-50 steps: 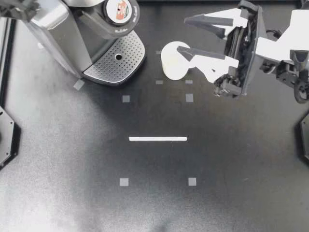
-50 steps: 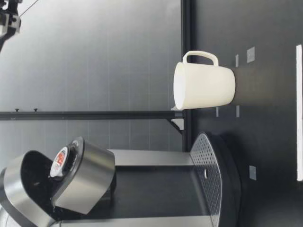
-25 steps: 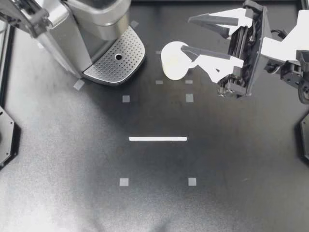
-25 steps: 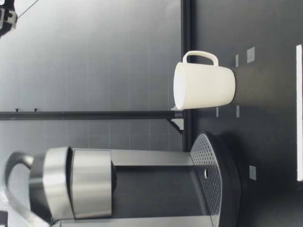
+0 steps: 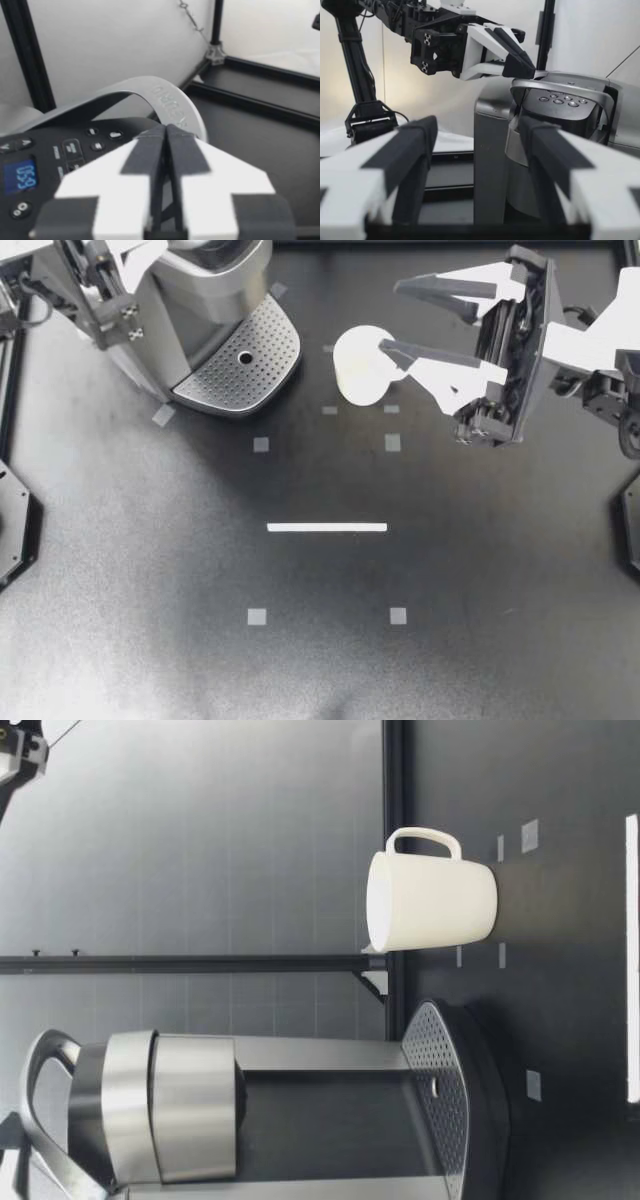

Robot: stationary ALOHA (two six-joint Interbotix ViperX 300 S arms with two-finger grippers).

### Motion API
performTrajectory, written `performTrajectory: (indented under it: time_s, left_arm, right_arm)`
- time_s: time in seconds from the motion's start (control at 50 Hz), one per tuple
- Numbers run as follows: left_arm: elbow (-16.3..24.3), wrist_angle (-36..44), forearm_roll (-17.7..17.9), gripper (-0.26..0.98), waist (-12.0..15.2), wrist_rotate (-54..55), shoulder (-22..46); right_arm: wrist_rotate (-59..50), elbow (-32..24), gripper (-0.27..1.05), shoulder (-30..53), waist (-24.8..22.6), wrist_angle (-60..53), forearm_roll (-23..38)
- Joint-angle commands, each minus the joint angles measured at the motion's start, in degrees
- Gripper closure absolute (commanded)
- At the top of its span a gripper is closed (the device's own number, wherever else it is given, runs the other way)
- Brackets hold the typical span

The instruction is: Place the coffee capsule inside the capsule container, then place the cup onto the center of the cup tray.

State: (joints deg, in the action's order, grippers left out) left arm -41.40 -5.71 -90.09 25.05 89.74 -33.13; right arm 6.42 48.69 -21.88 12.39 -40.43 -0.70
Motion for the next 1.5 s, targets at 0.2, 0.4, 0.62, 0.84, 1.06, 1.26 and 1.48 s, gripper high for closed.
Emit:
performTrajectory:
  time_s: [0.2, 0.4, 0.62, 0.84, 1.06, 1.26, 1.48]
  left_arm:
    - [0.2, 0.2, 0.4, 0.63, -1.7, 1.0, 2.0]
    - [0.7, 0.1, 0.4, 0.63, -2.0, 1.8, 4.5]
    - [4.4, -3.3, -0.3, 0.63, -2.4, 0.8, 4.6]
    - [8.1, -14.8, -0.4, 0.63, -2.7, -5.7, 3.1]
    - [11.9, -23.9, 6.2, 0.63, -4.2, -17.5, 2.7]
    - [15.4, -35.7, 23.3, 0.63, -7.6, -37.0, 2.5]
    - [21.3, -46.2, 44.2, 0.63, -9.6, -56.0, 2.5]
  right_arm:
    - [-0.2, -0.6, 0.13, -1.3, -0.4, -0.7, 0.0]
    - [-0.2, 0.3, 0.13, -2.3, -0.4, -0.7, 0.0]
    - [0.5, -0.5, 0.13, -5.3, 0.4, 5.7, -0.1]
    - [2.4, -5.4, 0.13, -8.7, 4.8, 27.3, 0.2]
    - [5.5, -13.7, 0.14, -6.0, 9.5, 51.2, 0.6]
    - [11.8, -21.4, 0.13, 0.2, 13.2, 70.8, 1.3]
    - [18.4, -24.9, 0.14, 6.4, 15.2, 84.4, 0.2]
